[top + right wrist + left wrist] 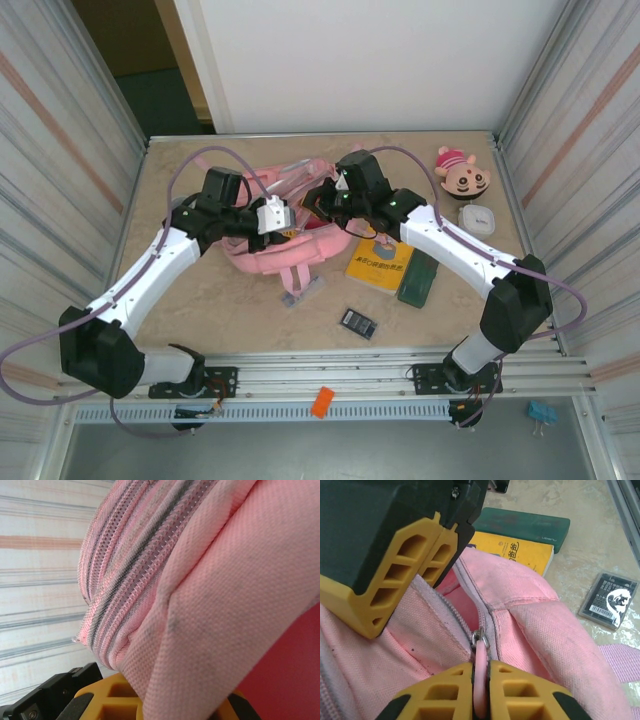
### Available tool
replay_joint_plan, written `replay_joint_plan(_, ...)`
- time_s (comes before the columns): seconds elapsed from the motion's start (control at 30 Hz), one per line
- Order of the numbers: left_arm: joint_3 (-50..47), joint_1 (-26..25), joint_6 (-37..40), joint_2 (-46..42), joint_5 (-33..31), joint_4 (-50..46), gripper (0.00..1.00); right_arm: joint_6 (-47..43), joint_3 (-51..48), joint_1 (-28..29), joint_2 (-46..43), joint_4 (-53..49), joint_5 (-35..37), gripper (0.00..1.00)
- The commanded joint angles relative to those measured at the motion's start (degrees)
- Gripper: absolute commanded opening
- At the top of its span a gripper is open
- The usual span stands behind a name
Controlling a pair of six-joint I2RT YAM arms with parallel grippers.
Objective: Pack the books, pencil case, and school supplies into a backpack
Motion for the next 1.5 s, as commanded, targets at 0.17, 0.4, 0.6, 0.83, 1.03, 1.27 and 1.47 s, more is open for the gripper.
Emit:
replay_joint_plan(0.17, -1.5, 0.2, -4.9, -3.7, -0.8, -3.6, 0.00, -0.9, 3.2, -1.6, -2.2, 3.6, 2.8, 0.00)
replay_joint_plan(0.4, -8.5, 3.2, -12.6, -13.1, -2.8, -1.5, 0.00, -0.9, 2.7, -8.1, -5.1, 0.5, -0.5, 0.00)
replay_joint_plan(0.6, -12.3, 5.6, -15.3, -19.4, -7.7, 1.6, 0.00, -0.9, 4.9, -13.6, -5.6, -2.2, -7.1, 0.00)
replay_joint_plan(0.83, -13.6, 6.1, -15.6, -20.5, -15.5, 5.2, 0.00, 0.1, 9.6, -17.7, -4.7, -2.9, -13.3, 0.00)
replay_joint_plan(1.03, -14.8, 6.2, -16.4, -20.3, -22.7, 8.6, 0.00, 0.6, 12.7, -19.0, -3.5, -4.9, -17.7, 0.00)
replay_joint_plan(1.27, -15.8, 7.2, -15.4, -21.5, -23.5, 10.8, 0.01, 0.2, 14.7, -22.0, -3.4, -8.0, -19.6, 0.00)
replay_joint_plan(1.47, -12.7, 6.7, -19.0, -21.4, -13.6, 14.6, 0.00, 7.5, 10.6, -16.7, -2.7, -1.6, -14.4, 0.18)
